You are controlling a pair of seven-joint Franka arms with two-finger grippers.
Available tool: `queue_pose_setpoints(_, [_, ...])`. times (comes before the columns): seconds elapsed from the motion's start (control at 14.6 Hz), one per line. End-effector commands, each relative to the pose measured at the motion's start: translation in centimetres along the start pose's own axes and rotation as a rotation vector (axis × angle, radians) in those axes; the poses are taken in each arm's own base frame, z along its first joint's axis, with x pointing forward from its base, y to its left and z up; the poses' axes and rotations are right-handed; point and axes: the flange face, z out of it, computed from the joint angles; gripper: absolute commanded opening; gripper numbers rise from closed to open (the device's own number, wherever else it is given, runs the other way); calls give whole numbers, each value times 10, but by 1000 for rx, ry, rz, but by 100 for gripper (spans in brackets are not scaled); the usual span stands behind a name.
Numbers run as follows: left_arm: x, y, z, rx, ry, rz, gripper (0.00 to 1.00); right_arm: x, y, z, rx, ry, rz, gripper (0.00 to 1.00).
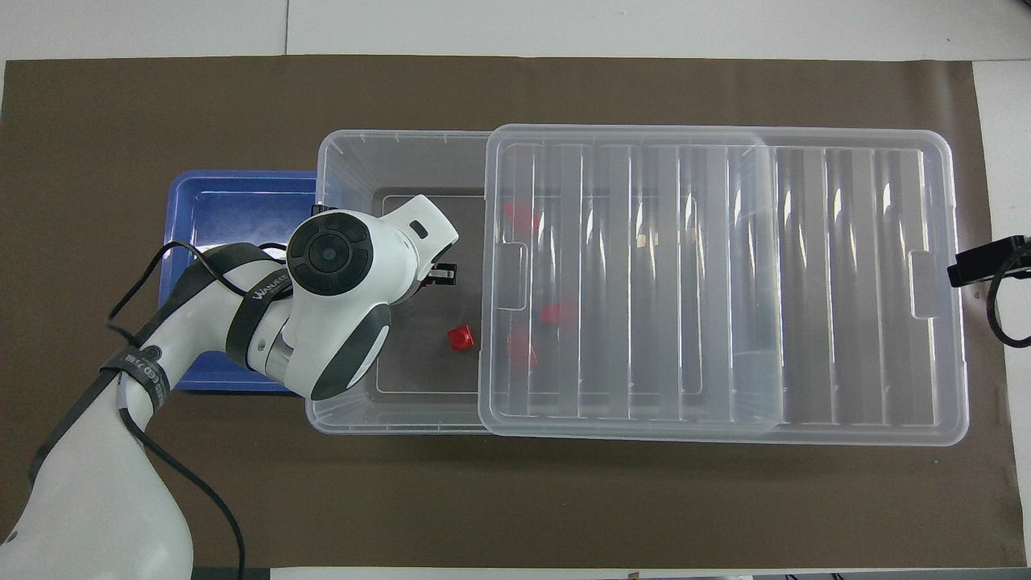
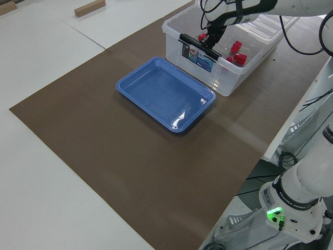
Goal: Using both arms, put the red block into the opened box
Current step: 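Carry the red block into the open box and release it, then withdraw the left gripper from the box back beside the blue tray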
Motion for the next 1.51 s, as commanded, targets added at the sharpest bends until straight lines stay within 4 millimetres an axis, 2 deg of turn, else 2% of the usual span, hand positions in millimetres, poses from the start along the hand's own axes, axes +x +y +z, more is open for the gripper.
queue_pose_setpoints(0.0, [10, 5, 25, -1, 15, -11, 0, 1, 4, -5, -11, -15, 21, 100])
queue_pose_setpoints(0.21, [10, -2, 31, 4, 4, -19, 0, -1, 5, -6, -9, -17, 21, 100])
queue_pose_setpoints(0.34, [14, -3, 29, -10, 31, -24, 0, -5, 14, -1, 4, -41, 42, 100])
queue_pose_setpoints(0.41, [16, -3, 32, -18, 46, -27, 26, -4, 14, -2, 6, -39, 44, 100])
queue_pose_setpoints(0.48, [18, -5, 33, -20, 52, -29, 79, -1, 11, -3, 8, -32, 39, 100])
queue_pose_setpoints(0.55, [19, -10, 33, -20, 54, -31, 100, -1, 9, -3, 7, -29, 37, 100])
queue_pose_setpoints(0.76, [23, -15, 23, -19, 62, -47, 100, 0, 14, -5, 6, -20, 33, 100])
queue_pose_setpoints(0.89, [21, -15, 5, -9, 60, -46, 100, 1, 17, -11, 4, -8, 38, 100])
queue_pose_setpoints(0.96, [19, -16, -10, 2, 54, -45, 100, 1, 22, -10, 4, -7, 46, 100])
queue_pose_setpoints(1.03, [16, -15, -20, 9, 47, -44, 100, 0, 27, -11, 3, 0, 52, 95])
queue_pose_setpoints(1.1, [12, -12, -33, 18, 39, -38, 100, 0, 31, -9, 4, -1, 52, 76])
queue_pose_setpoints(1.24, [5, -12, -59, 33, 32, -35, 100, -5, 41, -11, 6, 1, 66, 2])
queue_pose_setpoints(1.37, [0, -14, -79, 47, 17, -40, 100, -8, 45, -18, -15, 27, 71, 0])
queue_pose_setpoints(1.44, [-4, -14, -92, 53, 17, -40, 100, -10, 54, -21, -24, 59, 83, 0])
